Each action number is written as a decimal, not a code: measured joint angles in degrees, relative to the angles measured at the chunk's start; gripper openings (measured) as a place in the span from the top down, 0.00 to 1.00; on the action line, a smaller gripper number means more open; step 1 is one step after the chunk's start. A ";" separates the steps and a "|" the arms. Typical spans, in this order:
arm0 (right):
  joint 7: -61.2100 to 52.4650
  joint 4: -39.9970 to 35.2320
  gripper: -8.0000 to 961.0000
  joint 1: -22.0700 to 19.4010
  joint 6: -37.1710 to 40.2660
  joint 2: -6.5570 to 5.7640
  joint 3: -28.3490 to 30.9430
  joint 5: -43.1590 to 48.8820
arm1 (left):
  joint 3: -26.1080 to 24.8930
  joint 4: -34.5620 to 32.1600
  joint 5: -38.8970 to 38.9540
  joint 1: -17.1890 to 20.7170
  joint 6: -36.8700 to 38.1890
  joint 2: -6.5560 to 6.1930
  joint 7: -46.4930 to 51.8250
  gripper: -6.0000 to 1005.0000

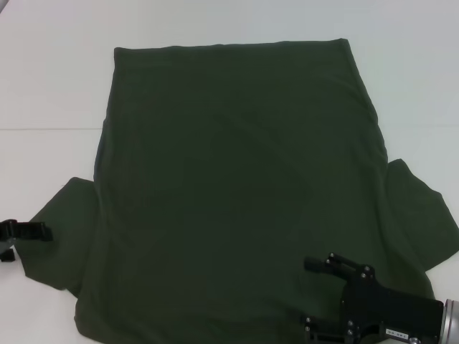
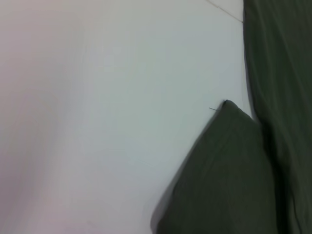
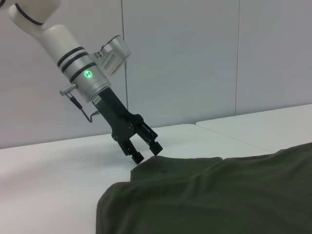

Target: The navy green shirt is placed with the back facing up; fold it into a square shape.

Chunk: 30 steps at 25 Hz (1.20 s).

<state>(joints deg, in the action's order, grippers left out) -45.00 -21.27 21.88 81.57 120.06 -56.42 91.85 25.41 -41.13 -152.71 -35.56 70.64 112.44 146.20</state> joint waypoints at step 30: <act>0.00 0.00 0.05 0.09 0.11 0.00 0.00 0.00 | 0.24 1.65 0.41 -0.77 0.01 0.53 -0.43 0.17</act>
<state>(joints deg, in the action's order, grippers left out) -45.00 -21.27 21.97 81.68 120.06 -56.42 91.84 25.66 -39.48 -152.30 -36.33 70.65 112.97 145.77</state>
